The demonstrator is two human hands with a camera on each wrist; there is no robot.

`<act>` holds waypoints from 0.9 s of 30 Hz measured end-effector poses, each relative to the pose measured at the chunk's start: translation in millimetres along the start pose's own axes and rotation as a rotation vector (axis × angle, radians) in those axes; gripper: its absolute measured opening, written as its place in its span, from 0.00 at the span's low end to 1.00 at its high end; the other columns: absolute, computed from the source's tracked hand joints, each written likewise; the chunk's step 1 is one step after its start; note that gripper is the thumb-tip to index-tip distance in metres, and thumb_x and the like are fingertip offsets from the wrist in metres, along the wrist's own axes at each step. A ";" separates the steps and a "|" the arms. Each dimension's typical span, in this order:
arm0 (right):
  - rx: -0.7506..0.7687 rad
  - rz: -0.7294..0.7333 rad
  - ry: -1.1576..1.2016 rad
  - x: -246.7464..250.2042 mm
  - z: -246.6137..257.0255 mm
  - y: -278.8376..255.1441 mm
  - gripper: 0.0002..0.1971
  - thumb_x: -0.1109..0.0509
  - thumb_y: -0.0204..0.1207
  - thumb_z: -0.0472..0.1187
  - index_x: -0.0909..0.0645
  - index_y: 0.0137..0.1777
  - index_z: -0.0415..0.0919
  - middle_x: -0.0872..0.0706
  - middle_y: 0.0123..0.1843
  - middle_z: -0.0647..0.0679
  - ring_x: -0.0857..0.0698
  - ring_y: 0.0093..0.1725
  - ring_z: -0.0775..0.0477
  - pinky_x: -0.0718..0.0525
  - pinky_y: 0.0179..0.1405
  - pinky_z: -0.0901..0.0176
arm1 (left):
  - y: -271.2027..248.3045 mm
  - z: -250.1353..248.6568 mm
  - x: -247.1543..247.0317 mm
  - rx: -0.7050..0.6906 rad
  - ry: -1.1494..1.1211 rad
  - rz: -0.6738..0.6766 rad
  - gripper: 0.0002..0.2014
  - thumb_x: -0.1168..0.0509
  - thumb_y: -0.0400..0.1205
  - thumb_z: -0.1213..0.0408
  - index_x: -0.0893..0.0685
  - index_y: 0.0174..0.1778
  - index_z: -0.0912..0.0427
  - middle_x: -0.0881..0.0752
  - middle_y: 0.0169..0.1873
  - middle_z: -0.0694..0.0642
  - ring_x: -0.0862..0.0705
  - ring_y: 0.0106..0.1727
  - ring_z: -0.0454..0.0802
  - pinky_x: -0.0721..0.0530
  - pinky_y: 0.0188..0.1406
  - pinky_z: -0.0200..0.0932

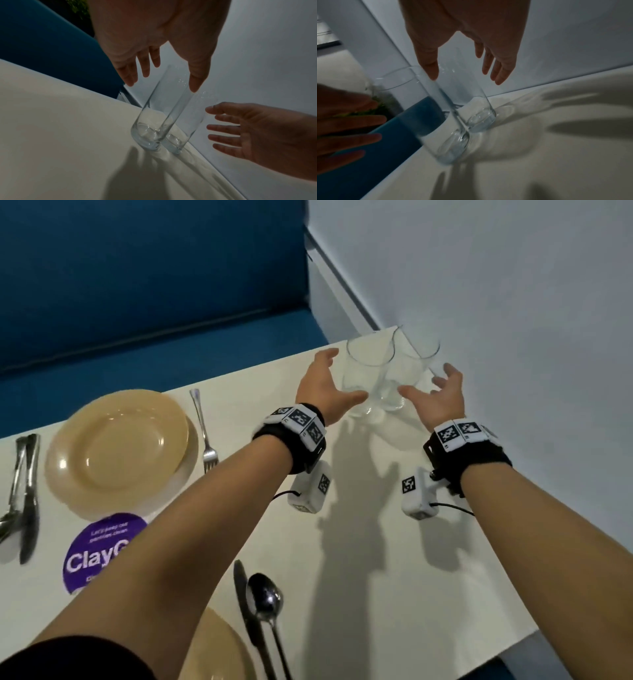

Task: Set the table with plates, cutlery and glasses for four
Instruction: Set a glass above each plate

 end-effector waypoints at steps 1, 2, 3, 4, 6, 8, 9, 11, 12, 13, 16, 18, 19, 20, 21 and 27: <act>-0.002 0.022 0.008 -0.5 -0.3 15.5 0.46 0.20 0.66 0.42 0.44 0.80 0.47 0.29 0.76 0.46 0.27 0.74 0.46 0.28 0.72 0.55 | 11.8 -3.1 -9.0 0.011 -0.008 0.002 0.43 0.22 0.69 0.59 0.37 0.77 0.54 0.29 0.76 0.53 0.30 0.75 0.48 0.36 0.65 0.32; 0.004 0.053 0.011 -1.9 -0.6 26.4 0.47 0.20 0.65 0.39 0.43 0.80 0.47 0.29 0.76 0.46 0.27 0.73 0.47 0.28 0.72 0.56 | 20.3 -5.5 -16.4 0.018 -0.018 0.006 0.43 0.21 0.69 0.59 0.37 0.77 0.54 0.29 0.75 0.53 0.29 0.75 0.48 0.36 0.64 0.32; 0.024 0.086 0.021 -4.6 -0.8 36.9 0.48 0.19 0.63 0.36 0.42 0.80 0.48 0.29 0.76 0.47 0.27 0.72 0.48 0.28 0.70 0.58 | 27.2 -7.9 -23.2 0.019 -0.019 0.010 0.44 0.20 0.68 0.60 0.37 0.77 0.54 0.28 0.75 0.53 0.29 0.75 0.48 0.35 0.64 0.32; 0.049 0.125 0.032 -7.8 0.4 44.6 0.48 0.19 0.62 0.33 0.42 0.79 0.48 0.28 0.75 0.48 0.27 0.71 0.49 0.28 0.68 0.59 | 34.0 -7.6 -29.3 0.022 -0.030 0.009 0.44 0.20 0.67 0.60 0.37 0.77 0.53 0.28 0.74 0.53 0.29 0.74 0.49 0.34 0.65 0.34; 0.084 0.197 0.053 -15.2 -1.1 53.9 0.48 0.20 0.60 0.30 0.40 0.78 0.50 0.27 0.73 0.48 0.28 0.69 0.50 0.27 0.66 0.59 | 40.3 -4.3 -38.6 0.036 -0.053 -0.007 0.44 0.20 0.66 0.60 0.35 0.75 0.51 0.26 0.73 0.54 0.27 0.73 0.49 0.32 0.64 0.36; 0.105 0.199 0.087 -21.9 -3.9 57.8 0.46 0.20 0.59 0.29 0.36 0.75 0.52 0.25 0.67 0.50 0.26 0.66 0.49 0.25 0.64 0.57 | 43.9 0.7 -44.1 0.045 -0.076 -0.039 0.41 0.19 0.66 0.60 0.33 0.73 0.49 0.24 0.71 0.53 0.25 0.69 0.48 0.30 0.60 0.35; 0.117 0.174 0.101 -23.9 -5.0 58.1 0.43 0.19 0.58 0.30 0.34 0.72 0.52 0.24 0.64 0.51 0.25 0.64 0.49 0.23 0.60 0.59 | 44.3 2.2 -45.7 0.045 -0.086 -0.056 0.40 0.19 0.66 0.59 0.31 0.71 0.49 0.23 0.70 0.53 0.24 0.66 0.47 0.29 0.57 0.35; 0.140 0.125 0.116 -25.3 -5.9 54.7 0.40 0.19 0.56 0.31 0.31 0.67 0.51 0.23 0.60 0.52 0.23 0.60 0.50 0.22 0.51 0.66 | 43.0 4.8 -46.8 0.034 -0.097 -0.084 0.38 0.19 0.65 0.58 0.30 0.69 0.49 0.21 0.67 0.53 0.22 0.64 0.49 0.28 0.54 0.35; 0.152 0.111 0.111 -25.9 -5.5 50.6 0.39 0.19 0.56 0.31 0.30 0.66 0.51 0.22 0.59 0.51 0.22 0.59 0.50 0.22 0.47 0.69 | 40.6 6.8 -45.7 0.026 -0.099 -0.094 0.38 0.19 0.65 0.57 0.30 0.69 0.49 0.20 0.67 0.52 0.21 0.64 0.50 0.27 0.54 0.35; 0.163 0.105 0.106 -26.7 -4.9 44.8 0.38 0.19 0.56 0.32 0.30 0.65 0.51 0.22 0.59 0.51 0.22 0.58 0.50 0.22 0.46 0.70 | 36.5 9.0 -42.9 0.015 -0.098 -0.100 0.38 0.19 0.65 0.57 0.30 0.68 0.48 0.20 0.66 0.51 0.21 0.64 0.50 0.27 0.54 0.35; 0.188 0.099 0.065 -30.5 -4.6 19.0 0.38 0.18 0.55 0.32 0.30 0.66 0.49 0.22 0.59 0.51 0.21 0.58 0.49 0.18 0.55 0.59 | 17.4 21.3 -27.7 -0.017 -0.079 -0.095 0.38 0.18 0.63 0.56 0.29 0.67 0.47 0.20 0.64 0.48 0.20 0.64 0.49 0.25 0.58 0.37; 0.209 0.101 0.064 -35.9 -2.9 -5.4 0.38 0.19 0.55 0.33 0.30 0.65 0.50 0.22 0.60 0.51 0.21 0.58 0.48 0.18 0.59 0.54 | 0.3 34.2 -9.1 -0.013 -0.082 -0.095 0.38 0.18 0.63 0.56 0.29 0.67 0.46 0.20 0.63 0.47 0.19 0.63 0.49 0.23 0.60 0.39; 0.220 0.106 0.069 -40.0 -1.6 -19.0 0.38 0.19 0.56 0.33 0.30 0.65 0.51 0.22 0.60 0.51 0.21 0.58 0.48 0.18 0.60 0.53 | -9.5 41.5 2.9 -0.004 -0.092 -0.100 0.38 0.18 0.63 0.56 0.29 0.67 0.45 0.19 0.63 0.47 0.19 0.63 0.50 0.22 0.61 0.40; 0.234 0.115 0.073 -44.9 0.2 -33.7 0.37 0.19 0.56 0.33 0.30 0.64 0.52 0.22 0.60 0.51 0.21 0.58 0.47 0.19 0.61 0.52 | -20.3 49.1 16.0 0.004 -0.102 -0.112 0.38 0.18 0.63 0.56 0.29 0.67 0.45 0.19 0.63 0.47 0.19 0.63 0.50 0.22 0.60 0.40; 0.248 0.128 0.081 -50.4 1.9 -49.1 0.37 0.19 0.56 0.32 0.31 0.63 0.53 0.22 0.60 0.51 0.21 0.59 0.47 0.19 0.62 0.51 | -32.0 56.8 30.2 0.012 -0.109 -0.128 0.38 0.18 0.63 0.56 0.29 0.67 0.45 0.19 0.62 0.47 0.19 0.62 0.49 0.22 0.59 0.40; 0.286 0.195 0.129 -105.9 15.5 -152.5 0.37 0.19 0.57 0.31 0.30 0.66 0.48 0.23 0.59 0.48 0.22 0.57 0.46 0.21 0.47 0.76 | -116.4 106.6 133.7 0.058 -0.139 -0.232 0.37 0.18 0.63 0.53 0.29 0.66 0.43 0.20 0.59 0.44 0.18 0.60 0.48 0.18 0.59 0.46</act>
Point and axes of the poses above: each hand's wrist, its own y-axis towards the middle knuckle, its own x-axis out of the back of the hand, z = x × y, the point moved 2 cm from there along y, towards the middle knuckle
